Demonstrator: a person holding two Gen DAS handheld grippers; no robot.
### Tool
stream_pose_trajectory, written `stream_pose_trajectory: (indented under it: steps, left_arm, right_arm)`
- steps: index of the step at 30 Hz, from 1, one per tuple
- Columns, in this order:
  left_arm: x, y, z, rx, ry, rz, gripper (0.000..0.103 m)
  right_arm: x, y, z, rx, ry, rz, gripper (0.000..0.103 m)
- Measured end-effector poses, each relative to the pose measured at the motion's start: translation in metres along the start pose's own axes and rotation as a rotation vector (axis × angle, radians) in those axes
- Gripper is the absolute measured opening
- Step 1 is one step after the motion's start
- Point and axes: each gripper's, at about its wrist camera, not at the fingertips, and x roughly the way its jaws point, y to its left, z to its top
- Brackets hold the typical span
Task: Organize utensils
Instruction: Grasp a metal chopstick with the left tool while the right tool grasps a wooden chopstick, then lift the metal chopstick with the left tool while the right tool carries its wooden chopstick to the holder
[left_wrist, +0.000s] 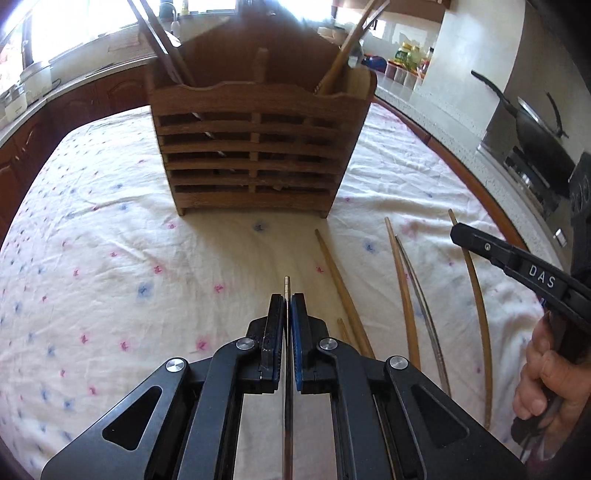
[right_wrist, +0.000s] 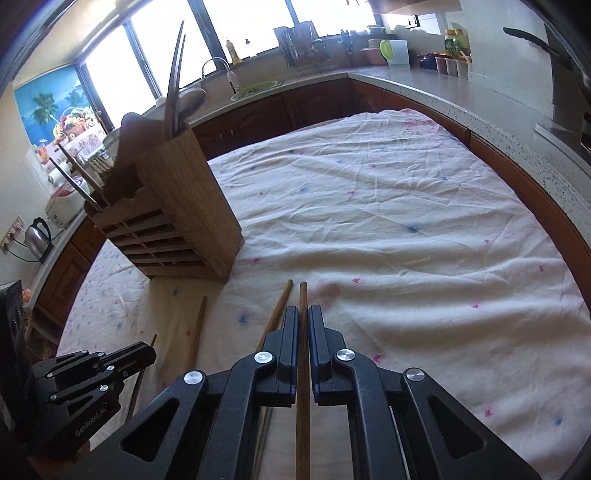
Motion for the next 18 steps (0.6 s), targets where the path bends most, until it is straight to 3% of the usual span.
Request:
stream_pose_trajectory:
  steps: [7,18]
  left_arm:
    - [-0.067,0.015,0.002,-0.066,-0.121,-0.07,0.004]
    - [-0.14,0.029,0.011,-0.099,-0.268,-0.12,0.004]
  right_arm:
    - [-0.057,0.015,0.002,0.016,-0.089,0.089,0.005]
    - [-0.126,0.041,0.02,-0.032,-0.237,0.15,0.005]
